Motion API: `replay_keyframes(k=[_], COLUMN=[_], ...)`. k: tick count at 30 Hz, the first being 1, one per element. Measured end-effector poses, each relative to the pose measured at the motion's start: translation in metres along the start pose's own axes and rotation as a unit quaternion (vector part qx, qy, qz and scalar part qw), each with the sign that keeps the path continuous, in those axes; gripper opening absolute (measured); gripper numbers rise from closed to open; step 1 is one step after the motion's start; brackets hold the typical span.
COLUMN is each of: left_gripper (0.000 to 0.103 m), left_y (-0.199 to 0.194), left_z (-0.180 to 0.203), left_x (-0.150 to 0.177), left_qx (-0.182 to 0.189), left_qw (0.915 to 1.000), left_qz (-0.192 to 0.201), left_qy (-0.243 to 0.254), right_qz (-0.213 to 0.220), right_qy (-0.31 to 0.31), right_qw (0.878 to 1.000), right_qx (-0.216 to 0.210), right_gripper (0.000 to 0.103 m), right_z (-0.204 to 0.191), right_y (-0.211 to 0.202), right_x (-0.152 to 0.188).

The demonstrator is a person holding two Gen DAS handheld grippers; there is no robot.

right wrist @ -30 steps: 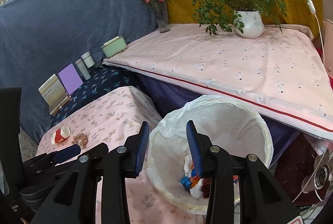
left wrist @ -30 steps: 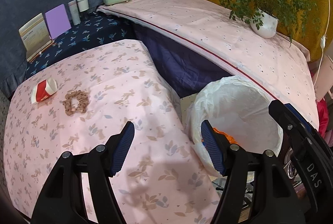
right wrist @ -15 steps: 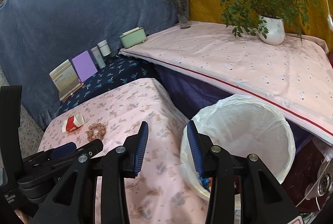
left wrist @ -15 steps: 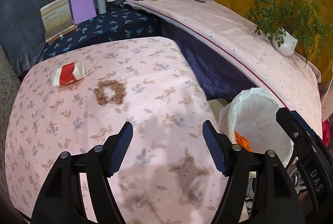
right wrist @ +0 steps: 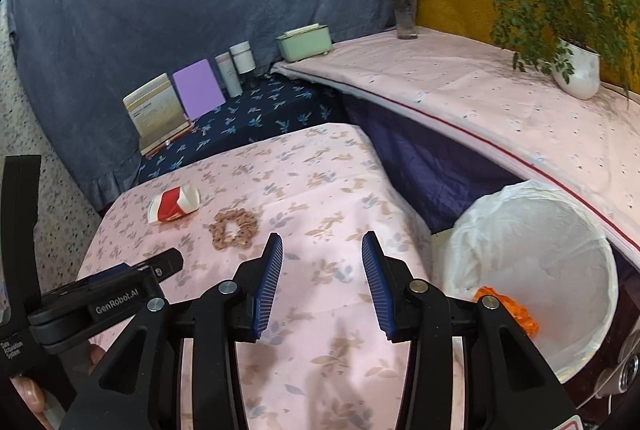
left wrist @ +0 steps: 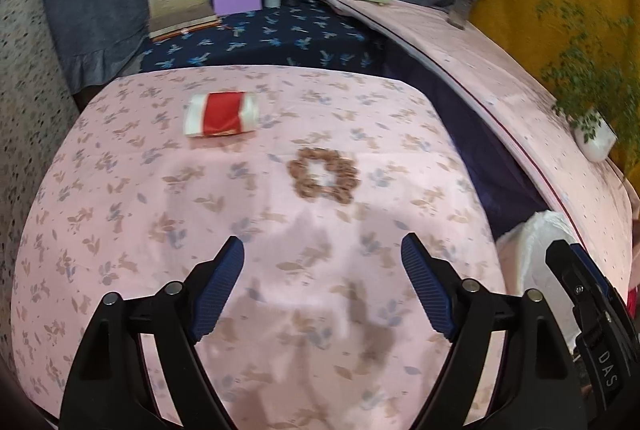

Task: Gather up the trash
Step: 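Move both open tools back over the table toward the cup and tan scrunchie, then grasp the red-and-white cup with the left tool while the right tool grasps the tan scrunchie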

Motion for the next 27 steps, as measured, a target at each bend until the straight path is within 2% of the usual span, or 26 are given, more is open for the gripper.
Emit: replay_keyframes(k=[8, 15, 27], left_gripper=[0.085, 0.089, 0.092], left_y=[0.011, 0.033, 0.101], left_z=[-0.065, -0.102, -0.121], left_x=[-0.005, -0.021, -0.069], left_qx=[-0.027, -0.042, -0.028], left_qw=[0.9988, 0.9977, 0.997], left_qz=[-0.002, -0.006, -0.023], left_qy=[-0.041, -0.052, -0.069], right_qz=[-0.038, -0.069, -0.109], right_qy=[-0.016, -0.021, -0.022], right_qw=[0.999, 0.997, 0.993], right_qx=[-0.019, -0.027, -0.03], right_gripper=[0.041, 0.041, 0.041], right_z=[-0.041, -0.066, -0.094], right_y=[0.042, 0.09, 0.179], right_x=[0.015, 0.02, 0.021])
Point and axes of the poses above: each gripper's, at about its wrist camera, not at the fingertips, and y roughly the way its jaws point, z to its right, x to its underside, the point moved 9 cm from there along y, roughly the way its jaws point, and after that the axes turned 5 degrees about y, right-handed, at the moved point
